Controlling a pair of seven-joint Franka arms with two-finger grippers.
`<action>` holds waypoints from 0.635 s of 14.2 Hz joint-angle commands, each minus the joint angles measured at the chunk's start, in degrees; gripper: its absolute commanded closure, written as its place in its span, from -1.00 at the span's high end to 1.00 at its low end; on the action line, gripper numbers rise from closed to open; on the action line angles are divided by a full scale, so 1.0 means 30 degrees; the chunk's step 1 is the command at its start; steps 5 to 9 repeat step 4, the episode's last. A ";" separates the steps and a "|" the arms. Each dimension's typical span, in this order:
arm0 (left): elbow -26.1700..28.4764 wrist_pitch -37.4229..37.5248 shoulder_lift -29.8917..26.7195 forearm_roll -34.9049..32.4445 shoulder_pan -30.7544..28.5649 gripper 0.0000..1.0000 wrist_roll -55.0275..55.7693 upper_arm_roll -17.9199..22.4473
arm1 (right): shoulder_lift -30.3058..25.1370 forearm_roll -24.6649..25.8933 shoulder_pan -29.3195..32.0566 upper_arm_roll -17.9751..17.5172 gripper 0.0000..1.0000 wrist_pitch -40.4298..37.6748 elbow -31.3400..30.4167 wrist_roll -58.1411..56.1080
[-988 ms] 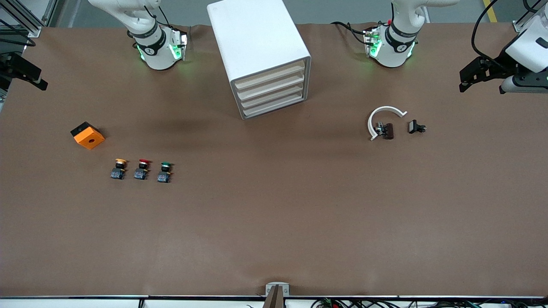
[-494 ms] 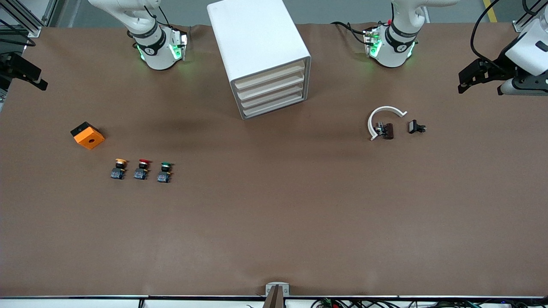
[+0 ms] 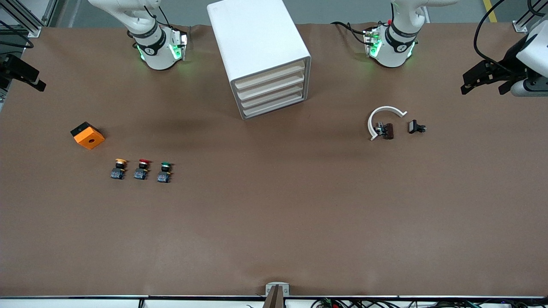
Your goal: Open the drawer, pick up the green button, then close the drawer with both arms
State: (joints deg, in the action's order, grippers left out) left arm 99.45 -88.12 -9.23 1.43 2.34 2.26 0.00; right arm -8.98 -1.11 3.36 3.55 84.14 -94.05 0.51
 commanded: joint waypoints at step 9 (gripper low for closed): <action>-0.0513 0.0398 0.0352 0.0080 -0.0105 1.00 0.0153 -0.0175 | -0.0433 -0.0128 0.0258 -0.0129 1.00 0.0167 -0.0377 0.0096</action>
